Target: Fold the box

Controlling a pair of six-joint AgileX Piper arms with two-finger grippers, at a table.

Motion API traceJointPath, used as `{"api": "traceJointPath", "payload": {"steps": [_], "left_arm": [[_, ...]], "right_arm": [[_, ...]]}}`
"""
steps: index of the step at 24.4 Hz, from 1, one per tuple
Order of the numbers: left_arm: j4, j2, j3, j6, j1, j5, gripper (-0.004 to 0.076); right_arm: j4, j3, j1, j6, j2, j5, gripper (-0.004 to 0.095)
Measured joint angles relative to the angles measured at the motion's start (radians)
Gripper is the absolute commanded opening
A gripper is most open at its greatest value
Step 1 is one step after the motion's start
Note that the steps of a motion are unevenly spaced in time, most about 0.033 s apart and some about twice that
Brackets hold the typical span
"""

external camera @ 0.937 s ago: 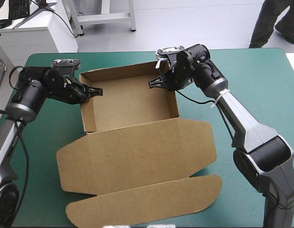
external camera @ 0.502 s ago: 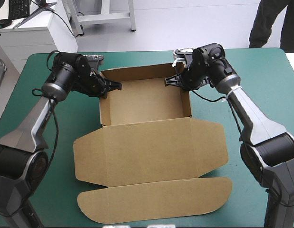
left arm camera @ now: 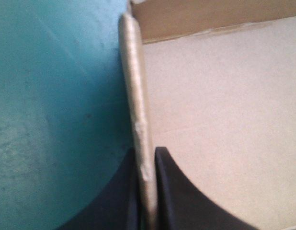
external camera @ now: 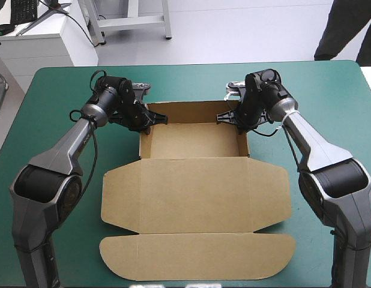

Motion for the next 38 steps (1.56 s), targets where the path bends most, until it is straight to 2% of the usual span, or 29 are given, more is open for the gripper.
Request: {"api": "traceJointPath", "payload": {"steps": [4, 6, 7, 8, 10, 12, 13, 19, 22, 25, 28, 32, 38], "left_arm": [[-0.001, 0.0, 0.0, 0.02, 0.0, 0.001, 0.0054], [-0.003, 0.001, 0.0, 0.033, 0.0, 0.001, 0.012], [-0.003, 0.002, 0.0, 0.039, -0.001, 0.001, 0.0204], [-0.002, 0.007, 0.002, 0.052, -0.003, 0.014, 0.0241], [0.001, 0.022, 0.009, 0.06, -0.003, 0.047, 0.0393], [0.006, 0.028, 0.008, 0.063, -0.003, 0.056, 0.0503], [0.01, 0.028, 0.0, 0.064, -0.003, 0.061, 0.0527], [0.023, 0.028, -0.187, 0.067, -0.003, 0.076, 0.0527], [0.023, 0.028, -0.331, 0.067, -0.003, 0.086, 0.0507], [0.024, 0.027, -0.47, 0.067, -0.003, 0.091, 0.0449], [0.044, 0.004, -0.577, 0.067, -0.003, 0.091, 0.0305], [0.082, -0.086, -0.652, 0.068, -0.003, 0.092, 0.0006], [0.11, -0.287, -0.666, 0.129, -0.003, 0.093, -0.001]], "right_arm": [[-0.008, -0.003, 0.0, -0.006, 0.006, 0.0, 0.037], [-0.009, -0.005, 0.0, -0.008, 0.015, 0.003, 0.048], [-0.009, -0.006, 0.0, -0.008, 0.018, 0.004, 0.0557], [-0.012, -0.013, 0.0, -0.009, 0.02, 0.004, 0.0574], [-0.022, -0.019, 0.0, -0.009, 0.02, 0.003, 0.058], [-0.041, -0.019, 0.001, -0.011, 0.02, 0.003, 0.058], [-0.048, -0.019, 0.001, -0.011, 0.02, 0.003, 0.058], [-0.048, -0.036, 0.001, -0.016, -0.009, 0.005, 0.0578], [-0.053, -0.101, 0.001, -0.02, -0.048, 0.01, 0.0578], [-0.055, -0.163, 0.001, -0.046, -0.097, 0.01, 0.0577], [-0.062, -0.19, 0.001, -0.071, -0.142, 0.014, 0.0577], [-0.083, -0.196, 0.001, -0.079, -0.183, 0.017, 0.0577], [-0.089, -0.197, 0.001, -0.078, -0.191, 0.017, 0.0577]]}}
